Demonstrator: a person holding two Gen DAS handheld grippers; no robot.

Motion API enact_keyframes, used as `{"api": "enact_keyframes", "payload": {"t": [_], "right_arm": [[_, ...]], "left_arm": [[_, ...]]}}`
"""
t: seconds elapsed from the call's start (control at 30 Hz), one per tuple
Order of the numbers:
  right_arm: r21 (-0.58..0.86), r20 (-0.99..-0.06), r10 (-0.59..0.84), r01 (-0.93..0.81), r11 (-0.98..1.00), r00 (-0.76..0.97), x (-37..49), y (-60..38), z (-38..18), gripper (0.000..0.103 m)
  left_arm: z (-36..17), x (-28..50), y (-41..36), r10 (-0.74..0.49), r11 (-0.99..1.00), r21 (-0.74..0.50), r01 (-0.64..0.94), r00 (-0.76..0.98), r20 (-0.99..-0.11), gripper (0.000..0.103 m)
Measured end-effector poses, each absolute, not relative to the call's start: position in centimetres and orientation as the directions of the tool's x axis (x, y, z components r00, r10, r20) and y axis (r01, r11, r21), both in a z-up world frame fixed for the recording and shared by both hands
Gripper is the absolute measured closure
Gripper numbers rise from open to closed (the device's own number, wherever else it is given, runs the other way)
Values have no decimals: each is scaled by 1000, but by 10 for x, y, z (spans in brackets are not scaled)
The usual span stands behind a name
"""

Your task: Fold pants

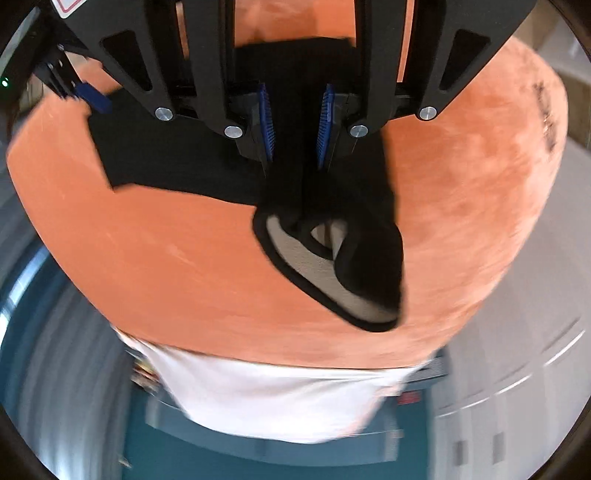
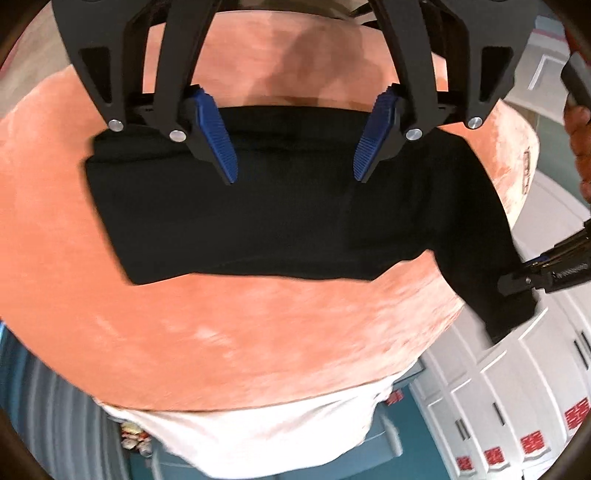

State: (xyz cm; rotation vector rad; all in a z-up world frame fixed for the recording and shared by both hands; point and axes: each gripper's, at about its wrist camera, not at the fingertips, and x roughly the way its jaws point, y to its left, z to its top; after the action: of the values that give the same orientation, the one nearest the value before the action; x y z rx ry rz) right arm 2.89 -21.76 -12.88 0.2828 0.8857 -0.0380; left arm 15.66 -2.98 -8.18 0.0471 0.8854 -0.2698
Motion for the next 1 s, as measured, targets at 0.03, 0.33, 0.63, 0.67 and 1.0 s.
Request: {"api": "enact_keyframes", "payload": {"t": [0.03, 0.33, 0.63, 0.67, 1.0], "right_arm": [[226, -768, 71, 166, 960, 636, 26, -226, -129, 39], [299, -795, 40, 333, 894, 606, -6, -311, -150, 39], [486, -747, 275, 215, 847, 605, 26, -301, -156, 39], [508, -738, 313, 187, 841, 598, 35, -295, -156, 39], [506, -800, 402, 141, 851, 446, 123, -233, -198, 26]], "left_arm": [[-84, 155, -46, -217, 960, -59, 273, 595, -774, 85], [-179, 112, -146, -239, 910, -68, 409, 383, -892, 68], [-125, 75, -66, -174, 946, 16, 323, 551, -816, 22], [-119, 77, -56, -151, 955, 23, 296, 552, -820, 22], [-139, 93, 52, -10, 999, 14, 44, 507, -862, 22]]}}
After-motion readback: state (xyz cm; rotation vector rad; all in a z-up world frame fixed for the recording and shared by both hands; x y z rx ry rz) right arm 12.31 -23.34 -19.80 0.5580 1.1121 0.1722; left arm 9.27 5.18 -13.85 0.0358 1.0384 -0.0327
